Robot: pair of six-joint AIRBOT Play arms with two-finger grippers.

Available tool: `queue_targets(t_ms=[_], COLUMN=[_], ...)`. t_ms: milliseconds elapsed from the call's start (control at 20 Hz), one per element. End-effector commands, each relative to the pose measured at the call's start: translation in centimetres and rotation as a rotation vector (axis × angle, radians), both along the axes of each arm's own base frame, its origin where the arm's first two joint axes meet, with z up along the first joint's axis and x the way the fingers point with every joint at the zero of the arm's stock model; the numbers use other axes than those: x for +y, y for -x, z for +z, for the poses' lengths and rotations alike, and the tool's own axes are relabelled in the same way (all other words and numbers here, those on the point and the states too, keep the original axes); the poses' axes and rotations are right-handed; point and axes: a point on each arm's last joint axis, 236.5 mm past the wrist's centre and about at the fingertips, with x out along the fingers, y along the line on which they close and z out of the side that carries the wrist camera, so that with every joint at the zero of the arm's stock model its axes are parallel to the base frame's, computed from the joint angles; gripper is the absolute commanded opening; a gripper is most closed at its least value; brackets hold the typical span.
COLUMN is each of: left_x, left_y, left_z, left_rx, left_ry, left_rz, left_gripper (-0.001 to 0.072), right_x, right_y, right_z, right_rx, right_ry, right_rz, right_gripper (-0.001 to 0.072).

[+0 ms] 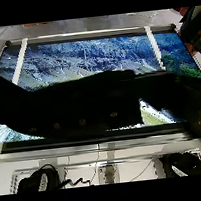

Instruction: Fold the clothes and pants, and hang the long-sleeved shirts on hangers.

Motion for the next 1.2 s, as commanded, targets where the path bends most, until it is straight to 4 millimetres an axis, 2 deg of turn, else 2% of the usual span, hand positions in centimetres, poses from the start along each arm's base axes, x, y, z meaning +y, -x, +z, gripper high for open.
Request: queue_targets(t_ms=[0, 100, 250, 350, 450, 550, 650, 750, 850, 950, 1000, 1050, 1100, 1150], left_x=[-0.8, -0.9, -1.8, -4.0, -6.6, -9.5, -12.2, -15.1, -17.6, -19.1, -19.6, -19.9, -20.2, -20.4], left_y=[-4.2, -8.5, -14.5, -16.5, -16.0, -13.5, -11.1, -9.3, -7.5, -6.0, -5.7, -5.6, -5.7, -6.1], left_z=[-8.7, -15.6, -23.4, -28.7, -33.8, -37.9, -40.9, -43.9, -46.8, -48.9, -49.6, -49.8, -49.6, -49.1], left_rx=[0.261, 0.435, 0.596, 0.750, 0.921, 1.110, 1.253, 1.354, 1.440, 1.509, 1.535, 1.547, 1.549, 1.544], left_ry=[0.053, 0.115, 0.231, 0.269, 0.257, 0.234, 0.203, 0.158, 0.111, 0.089, 0.098, 0.121, 0.155, 0.187], left_rz=[-0.068, -0.101, -0.126, -0.176, -0.248, -0.352, -0.441, -0.508, -0.557, -0.587, -0.595, -0.597, -0.600, -0.600], left_gripper=[0.0009, 0.0009, 0.0009, 0.0009, 0.0009, 0.0008, 0.0009, 0.0008, 0.0009, 0.0013, 0.0085, 0.0323, 0.0624, 0.0693], right_x=[1.7, 1.5, -0.9, -3.9, -8.0, -11.7, -14.6, -16.7, -18.8, -20.2, -20.6, -20.8, -20.9, -21.2], right_y=[-4.3, -8.9, -15.9, -19.7, -21.7, -21.1, -18.6, -15.4, -13.4, -13.8, -14.6, -15.6, -16.6, -17.7], right_z=[-6.2, -11.8, -19.2, -23.8, -28.4, -32.3, -36.2, -39.5, -41.9, -43.0, -43.1, -43.0, -42.9, -42.8], right_rx=[0.177, 0.242, 0.323, 0.430, 0.563, 0.664, 0.738, 0.841, 0.906, 0.913, 0.892, 0.861, 0.831, 0.809], right_ry=[0.075, 0.182, 0.307, 0.356, 0.418, 0.537, 0.719, 0.866, 0.981, 1.018, 1.013, 1.003, 0.991, 0.970], right_rz=[-0.113, -0.230, -0.403, -0.492, -0.556, -0.546, -0.448, -0.326, -0.253, -0.277, -0.307, -0.342, -0.373, -0.411], right_gripper=[0.0033, 0.0033, 0.0033, 0.0033, 0.0033, 0.0032, 0.0032, 0.0033, 0.0032, 0.0055, 0.0226, 0.0498, 0.0563, 0.0563])
